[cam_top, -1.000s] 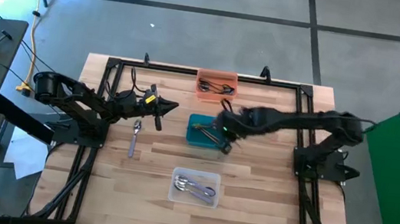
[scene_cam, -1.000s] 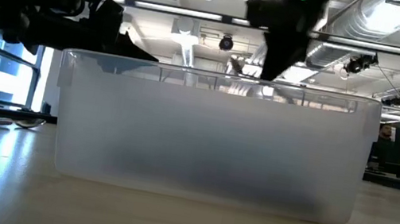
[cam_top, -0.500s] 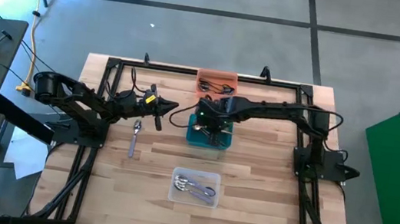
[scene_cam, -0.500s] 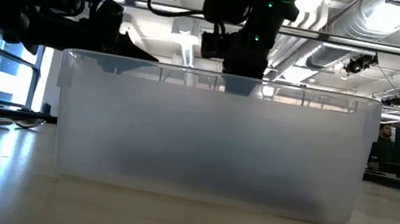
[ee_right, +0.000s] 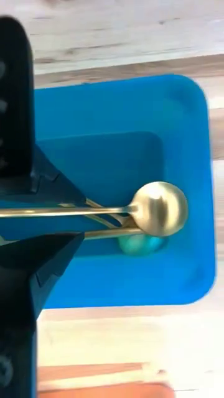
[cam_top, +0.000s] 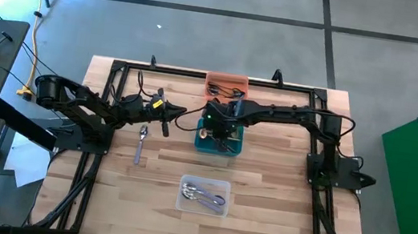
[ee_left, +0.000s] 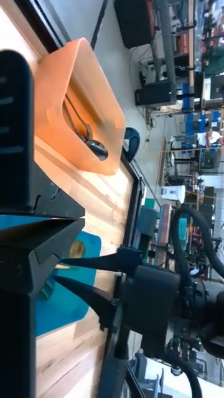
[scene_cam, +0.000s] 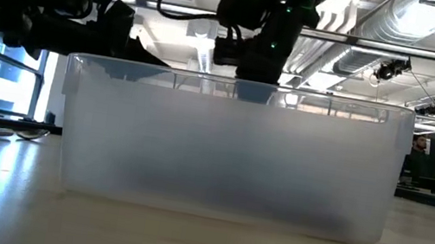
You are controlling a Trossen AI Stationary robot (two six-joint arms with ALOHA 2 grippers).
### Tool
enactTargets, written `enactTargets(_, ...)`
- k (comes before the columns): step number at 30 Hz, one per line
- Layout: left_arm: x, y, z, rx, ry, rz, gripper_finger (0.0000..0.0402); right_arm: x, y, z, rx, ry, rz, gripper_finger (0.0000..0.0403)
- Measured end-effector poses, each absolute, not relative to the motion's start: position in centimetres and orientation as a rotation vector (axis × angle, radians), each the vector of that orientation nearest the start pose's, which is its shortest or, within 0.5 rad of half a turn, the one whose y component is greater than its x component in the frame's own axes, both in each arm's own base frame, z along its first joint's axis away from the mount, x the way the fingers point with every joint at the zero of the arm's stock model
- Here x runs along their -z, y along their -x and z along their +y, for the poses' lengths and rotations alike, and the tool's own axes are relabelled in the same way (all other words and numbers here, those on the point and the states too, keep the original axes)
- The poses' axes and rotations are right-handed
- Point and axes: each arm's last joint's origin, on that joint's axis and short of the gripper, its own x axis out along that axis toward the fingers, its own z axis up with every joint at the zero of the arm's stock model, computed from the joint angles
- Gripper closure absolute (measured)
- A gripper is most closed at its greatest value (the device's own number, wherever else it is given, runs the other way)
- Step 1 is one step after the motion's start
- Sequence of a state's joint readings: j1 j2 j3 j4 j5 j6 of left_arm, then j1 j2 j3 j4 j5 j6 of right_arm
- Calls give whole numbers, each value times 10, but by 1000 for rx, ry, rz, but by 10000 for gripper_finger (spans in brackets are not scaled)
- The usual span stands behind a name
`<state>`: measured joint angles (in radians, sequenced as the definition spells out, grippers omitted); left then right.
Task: Sort silverware by color (type)
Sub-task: Put the gold spoon into the dark green bin
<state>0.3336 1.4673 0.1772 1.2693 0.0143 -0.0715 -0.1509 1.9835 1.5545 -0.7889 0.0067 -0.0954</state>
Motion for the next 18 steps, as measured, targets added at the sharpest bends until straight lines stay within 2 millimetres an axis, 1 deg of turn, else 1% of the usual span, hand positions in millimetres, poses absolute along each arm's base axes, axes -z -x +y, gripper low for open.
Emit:
enactTargets(3,-145,-203,70,-320,78,9,397,-212,-400,-61,80,-6,1234,330)
enactTargets(5,-145,-203,70,-320,77,8,397,-216,-399,-57,103,14,1231,336)
enactTargets(8,-146,-203,70,-319,56,10,397,-218,-397,-46,146,130,1233,364)
enactTargets(10,-146,-203,70,-319,46,10,397,-212,-396,-40,167,177,1206,390)
enactTargets(12,-146,-203,70,-319,45,7,397,-205,-395,-36,173,168,1123,397)
enactTargets(14,-146,-203,70,-314,45,8,397,-199,-389,-33,187,149,1024,394)
enactTargets(17,-145,-203,69,-307,54,20,397,-192,-374,-23,201,110,882,401)
enactTargets(18,-144,-203,69,-294,73,29,397,-193,-369,-19,201,93,815,401)
